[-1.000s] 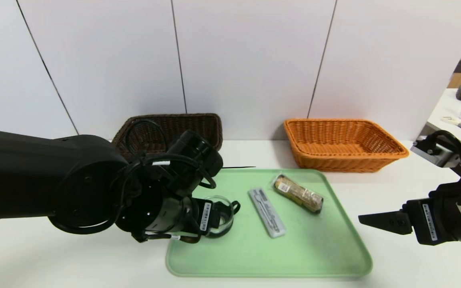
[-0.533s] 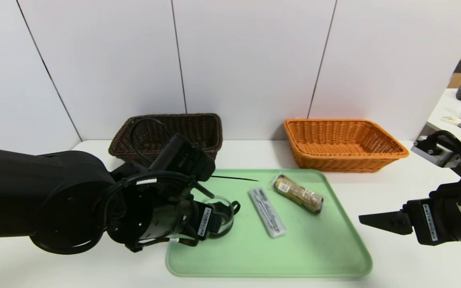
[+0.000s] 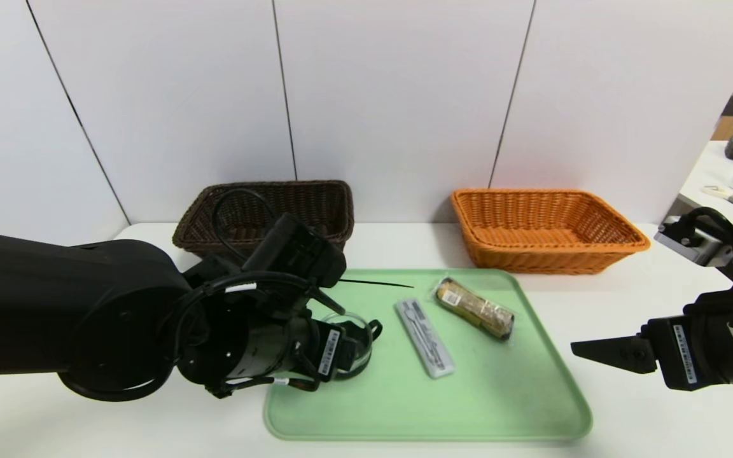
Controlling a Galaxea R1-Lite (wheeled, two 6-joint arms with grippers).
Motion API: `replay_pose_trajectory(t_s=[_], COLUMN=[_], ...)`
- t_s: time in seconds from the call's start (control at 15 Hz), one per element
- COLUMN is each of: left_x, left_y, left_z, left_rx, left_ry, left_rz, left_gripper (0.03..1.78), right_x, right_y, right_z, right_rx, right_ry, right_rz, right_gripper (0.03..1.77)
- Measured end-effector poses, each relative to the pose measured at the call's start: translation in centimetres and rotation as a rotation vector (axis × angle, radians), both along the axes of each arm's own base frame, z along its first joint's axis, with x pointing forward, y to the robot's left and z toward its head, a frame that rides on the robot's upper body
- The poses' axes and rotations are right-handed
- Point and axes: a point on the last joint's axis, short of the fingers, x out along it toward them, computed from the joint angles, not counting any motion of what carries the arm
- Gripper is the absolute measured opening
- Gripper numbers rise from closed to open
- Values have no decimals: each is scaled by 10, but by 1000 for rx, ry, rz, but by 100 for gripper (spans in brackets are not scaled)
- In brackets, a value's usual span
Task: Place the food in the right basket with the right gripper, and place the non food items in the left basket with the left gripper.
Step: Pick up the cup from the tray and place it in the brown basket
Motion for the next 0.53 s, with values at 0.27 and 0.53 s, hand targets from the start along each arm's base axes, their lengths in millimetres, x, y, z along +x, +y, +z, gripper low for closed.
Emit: replay_pose_trajectory(t_s=[0.27, 0.53], left_x=[4, 5], left_y=[-5, -6], left_z=[-5, -8], left_rx=[-1, 5], left_ry=[19, 28], left_rz=[-8, -15], left_gripper=[169, 169], right_x=[0, 0], right_y=[0, 0], right_z=[0, -1], right_rx=[-1, -1], right_ry=[1, 5], right_rz=[0, 0], right_gripper=[170, 170])
